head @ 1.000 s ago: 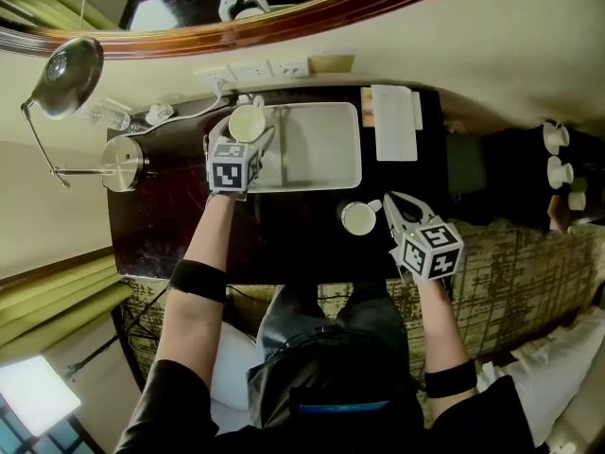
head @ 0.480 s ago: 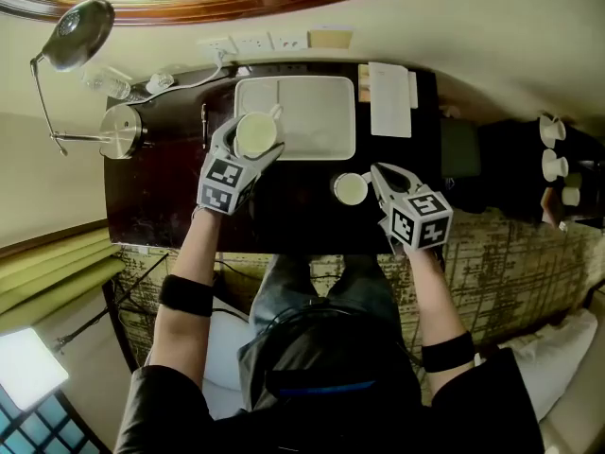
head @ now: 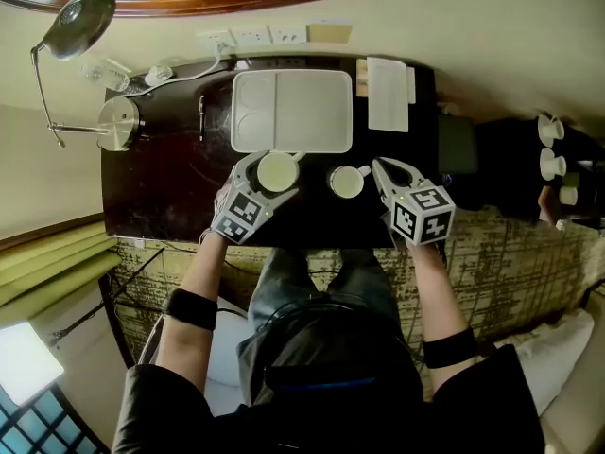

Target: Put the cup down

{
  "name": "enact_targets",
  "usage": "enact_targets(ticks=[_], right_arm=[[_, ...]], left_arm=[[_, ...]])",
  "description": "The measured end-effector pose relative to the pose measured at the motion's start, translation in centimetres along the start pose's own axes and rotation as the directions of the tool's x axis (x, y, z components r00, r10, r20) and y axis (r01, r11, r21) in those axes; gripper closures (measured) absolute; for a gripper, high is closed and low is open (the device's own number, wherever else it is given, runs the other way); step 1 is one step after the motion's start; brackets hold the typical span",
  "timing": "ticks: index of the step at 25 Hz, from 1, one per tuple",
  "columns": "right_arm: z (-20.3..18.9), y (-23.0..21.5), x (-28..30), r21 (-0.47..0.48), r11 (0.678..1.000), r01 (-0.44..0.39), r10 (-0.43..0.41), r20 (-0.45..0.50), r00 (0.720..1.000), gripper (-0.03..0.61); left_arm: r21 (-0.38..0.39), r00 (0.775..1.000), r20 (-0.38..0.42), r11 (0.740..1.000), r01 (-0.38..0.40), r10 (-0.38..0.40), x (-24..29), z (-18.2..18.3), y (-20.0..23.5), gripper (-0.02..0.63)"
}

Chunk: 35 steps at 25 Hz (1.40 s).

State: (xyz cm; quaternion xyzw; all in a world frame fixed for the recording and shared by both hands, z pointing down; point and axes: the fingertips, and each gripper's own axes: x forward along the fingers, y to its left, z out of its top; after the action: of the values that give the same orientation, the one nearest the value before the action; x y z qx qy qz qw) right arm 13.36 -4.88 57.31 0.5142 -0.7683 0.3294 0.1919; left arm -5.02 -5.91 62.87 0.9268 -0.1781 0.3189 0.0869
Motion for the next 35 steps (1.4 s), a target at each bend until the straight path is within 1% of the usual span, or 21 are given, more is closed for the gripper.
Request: enact_targets(ticks=[3,5,7,10,15,22,25,26,27,28,29,35], right_arm=[[-0.3,-0.3,-0.3,0.008,1.0,0.01,-0.01,0.001,1.0,0.578],[-0.6,-0.4,-0.5,0.015,1.0,0.016,-0.016,0.001,1.0,0.578],[-0.8,-0.6,-0.6,0.022,0.999,0.024,-0.024,0.001,1.0,0.578],[-1.3,-0.8,-0.9,0.033,0.999,0.039,-0.039,-0.002,0.999,0.578],[-1.8,-1.0,-1.1,0.041,0.998,0.047,-0.047,-0.006,0.999,0.578],[-1.9,-1.7,-1.3,0.037,0.998,0.048,-0.048,-0.016,0.999,0.578],[-1.9,-1.7,-1.1,0.03,0.999,0.044,-0.043,-0.02,0.999,0.578],[-1.9,-1.7,-1.1,0.029,0.999,0.04,-0.04,-0.022,0.999,0.578],[-1.8,-1.7,-1.1,0.027,0.999,0.037,-0.037,-0.023,0.999,0.578],[-1.9,-1.6,-1.1,0.025,0.999,0.035,-0.034,-0.025,0.999,0.578],[-1.9,-1.6,-1.1,0.023,0.999,0.031,-0.031,-0.026,0.999,0.578],[-1.1,-1.3,-1.1,0.003,1.0,-0.001,0.001,-0.021,1.0,0.578]], left_arm=[[0.0,0.999,-0.016,0.999,0.032,-0.032,1.0,-1.8,-1.6,0.209],[-0.012,0.999,-0.021,0.999,0.036,-0.037,1.5,-2.7,-2.2,0.209],[-0.023,0.999,-0.032,1.0,0.018,-0.019,2.0,-3.1,-2.2,0.209],[-0.041,0.998,-0.051,0.999,-0.029,0.027,2.7,-3.9,-1.9,0.209],[-0.084,0.994,-0.07,0.993,-0.087,0.081,3.6,-4.8,-1.7,0.209],[-0.105,0.991,-0.075,0.988,-0.118,0.11,4.3,-5.5,-2.1,0.207],[-0.122,0.992,-0.061,0.986,-0.117,0.11,4.1,-5.7,-2.2,0.202],[-0.128,0.993,-0.058,0.985,-0.114,0.107,4.1,-5.6,-2.2,0.198],[-0.137,0.993,-0.059,0.984,-0.11,0.103,4.1,-5.7,-2.3,0.182],[-0.145,0.993,-0.064,0.983,-0.109,0.101,4.1,-5.7,-2.4,0.131],[-0.15,0.992,-0.07,0.982,-0.112,0.102,4.0,-5.7,-2.4,0.097],[-0.16,0.985,-0.07,0.973,-0.165,0.155,2.0,-4.0,-2.0,0.085]])
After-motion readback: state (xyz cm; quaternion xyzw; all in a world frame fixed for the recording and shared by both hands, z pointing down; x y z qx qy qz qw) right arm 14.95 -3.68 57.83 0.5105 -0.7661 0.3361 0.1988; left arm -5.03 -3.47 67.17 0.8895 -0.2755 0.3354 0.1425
